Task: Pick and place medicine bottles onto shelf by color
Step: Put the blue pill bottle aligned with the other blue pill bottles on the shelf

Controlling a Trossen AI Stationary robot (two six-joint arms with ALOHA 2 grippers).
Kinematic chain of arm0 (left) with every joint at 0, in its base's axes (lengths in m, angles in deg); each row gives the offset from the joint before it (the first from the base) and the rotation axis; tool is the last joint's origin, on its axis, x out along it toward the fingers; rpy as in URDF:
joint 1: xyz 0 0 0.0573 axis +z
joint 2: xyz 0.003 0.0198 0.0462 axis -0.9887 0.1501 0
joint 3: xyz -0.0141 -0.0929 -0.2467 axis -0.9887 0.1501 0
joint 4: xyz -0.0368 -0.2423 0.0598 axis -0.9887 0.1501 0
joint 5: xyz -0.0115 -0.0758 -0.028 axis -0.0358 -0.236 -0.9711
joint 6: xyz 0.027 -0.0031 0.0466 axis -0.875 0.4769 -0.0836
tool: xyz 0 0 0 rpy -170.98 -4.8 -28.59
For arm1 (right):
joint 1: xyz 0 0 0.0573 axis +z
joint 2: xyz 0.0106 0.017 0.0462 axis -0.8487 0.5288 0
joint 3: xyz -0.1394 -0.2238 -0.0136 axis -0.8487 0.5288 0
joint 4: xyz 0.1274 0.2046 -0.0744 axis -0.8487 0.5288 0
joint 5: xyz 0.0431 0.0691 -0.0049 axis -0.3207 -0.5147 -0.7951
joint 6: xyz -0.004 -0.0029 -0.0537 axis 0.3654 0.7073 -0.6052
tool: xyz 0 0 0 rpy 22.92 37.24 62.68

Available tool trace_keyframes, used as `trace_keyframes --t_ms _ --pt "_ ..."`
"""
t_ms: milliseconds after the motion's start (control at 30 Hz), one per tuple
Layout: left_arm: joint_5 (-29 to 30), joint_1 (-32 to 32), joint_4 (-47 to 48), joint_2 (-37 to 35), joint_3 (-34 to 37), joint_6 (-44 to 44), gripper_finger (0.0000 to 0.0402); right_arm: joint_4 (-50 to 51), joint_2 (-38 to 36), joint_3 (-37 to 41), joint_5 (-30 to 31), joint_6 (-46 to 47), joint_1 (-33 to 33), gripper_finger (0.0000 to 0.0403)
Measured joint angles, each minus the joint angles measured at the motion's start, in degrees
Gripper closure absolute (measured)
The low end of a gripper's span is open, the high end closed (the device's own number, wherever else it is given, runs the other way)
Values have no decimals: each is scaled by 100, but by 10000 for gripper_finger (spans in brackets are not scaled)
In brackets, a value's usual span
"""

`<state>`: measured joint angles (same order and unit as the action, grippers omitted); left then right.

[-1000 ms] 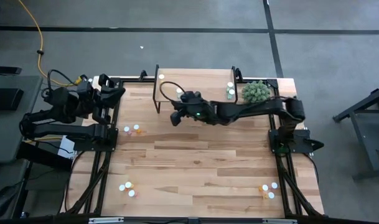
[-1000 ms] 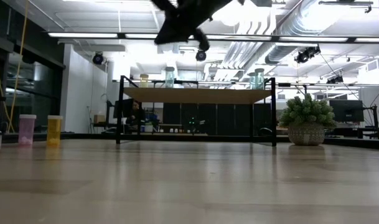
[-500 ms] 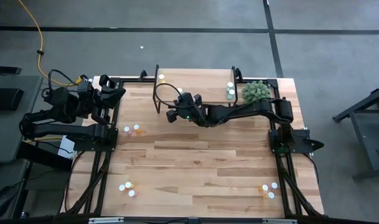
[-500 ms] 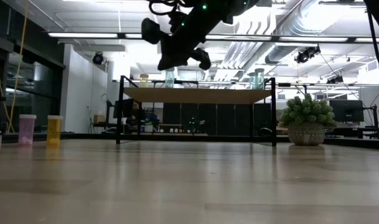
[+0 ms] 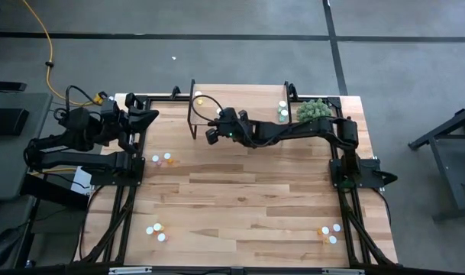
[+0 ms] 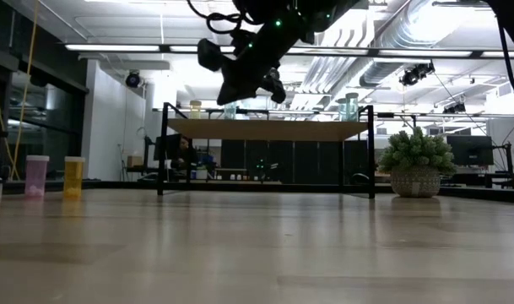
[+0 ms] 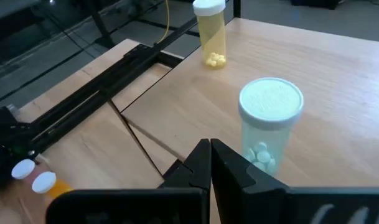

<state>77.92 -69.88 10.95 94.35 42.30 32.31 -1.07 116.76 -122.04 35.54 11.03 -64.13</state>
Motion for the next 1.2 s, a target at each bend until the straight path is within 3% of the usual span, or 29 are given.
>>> trace_keyframes --t_ms 833,1200 --pt "267 -2 3 216 0 0 401 -157 0 0 58 -151 -228 403" --pt "269 -2 2 216 0 0 401 -294 0 2 -538 -478 -113 403"
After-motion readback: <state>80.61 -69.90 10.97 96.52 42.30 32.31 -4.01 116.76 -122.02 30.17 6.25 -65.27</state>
